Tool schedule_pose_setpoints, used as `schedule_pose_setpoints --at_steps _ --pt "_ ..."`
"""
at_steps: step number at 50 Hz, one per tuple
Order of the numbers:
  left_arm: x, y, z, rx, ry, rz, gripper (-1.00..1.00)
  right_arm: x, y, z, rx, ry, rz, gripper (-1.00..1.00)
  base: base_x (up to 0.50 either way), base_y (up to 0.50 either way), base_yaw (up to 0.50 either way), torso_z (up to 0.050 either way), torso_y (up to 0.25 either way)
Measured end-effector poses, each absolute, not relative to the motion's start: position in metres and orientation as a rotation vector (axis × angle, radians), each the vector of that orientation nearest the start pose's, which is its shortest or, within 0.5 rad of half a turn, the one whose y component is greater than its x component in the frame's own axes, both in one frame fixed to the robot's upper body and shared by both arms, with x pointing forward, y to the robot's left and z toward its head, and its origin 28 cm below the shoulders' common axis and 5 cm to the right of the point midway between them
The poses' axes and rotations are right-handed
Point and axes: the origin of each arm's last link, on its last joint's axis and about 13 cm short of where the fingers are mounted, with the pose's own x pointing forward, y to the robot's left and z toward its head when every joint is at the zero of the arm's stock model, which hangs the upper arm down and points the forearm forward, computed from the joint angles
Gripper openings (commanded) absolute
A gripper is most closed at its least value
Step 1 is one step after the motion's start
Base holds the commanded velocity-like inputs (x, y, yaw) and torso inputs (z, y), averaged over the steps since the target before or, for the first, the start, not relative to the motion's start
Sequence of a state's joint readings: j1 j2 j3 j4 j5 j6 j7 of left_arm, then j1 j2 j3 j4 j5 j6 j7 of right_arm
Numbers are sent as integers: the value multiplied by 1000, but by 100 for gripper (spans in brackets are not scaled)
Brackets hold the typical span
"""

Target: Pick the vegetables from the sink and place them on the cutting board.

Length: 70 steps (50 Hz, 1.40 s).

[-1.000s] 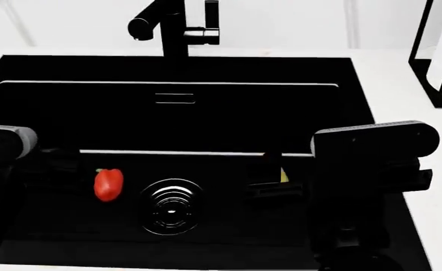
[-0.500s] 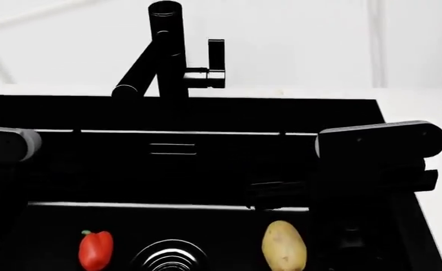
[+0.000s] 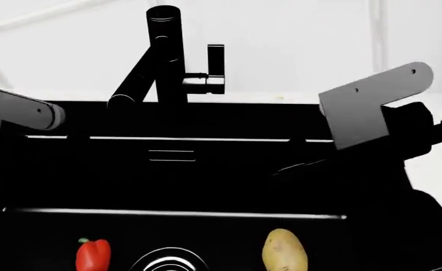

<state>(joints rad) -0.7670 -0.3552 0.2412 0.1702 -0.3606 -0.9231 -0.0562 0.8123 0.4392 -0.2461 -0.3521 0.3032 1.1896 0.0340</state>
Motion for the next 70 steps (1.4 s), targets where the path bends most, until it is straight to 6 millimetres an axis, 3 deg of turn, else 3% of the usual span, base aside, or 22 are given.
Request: schedule_pose_setpoints --at_steps 8,16,25,37,49,70 --pt "336 257 197 249 158 -166 100 323 -156 229 -436 232 165 100 0 0 0 0 0" --pt "350 262 191 263 291 -213 100 348 -159 225 -386 364 231 100 0 0 0 0 0" --pt "366 263 167 238 441 -240 100 369 -155 197 -300 522 298 100 0 0 0 0 0" --pt "382 266 113 134 617 -223 100 386 -146 143 -178 696 347 100 0 0 0 0 0" --pt "372 262 71 18 739 -158 100 384 -143 105 -97 792 342 100 0 0 0 0 0" --pt "355 252 43 -62 857 -80 100 369 -141 70 -44 886 252 100 0 0 0 0 0"
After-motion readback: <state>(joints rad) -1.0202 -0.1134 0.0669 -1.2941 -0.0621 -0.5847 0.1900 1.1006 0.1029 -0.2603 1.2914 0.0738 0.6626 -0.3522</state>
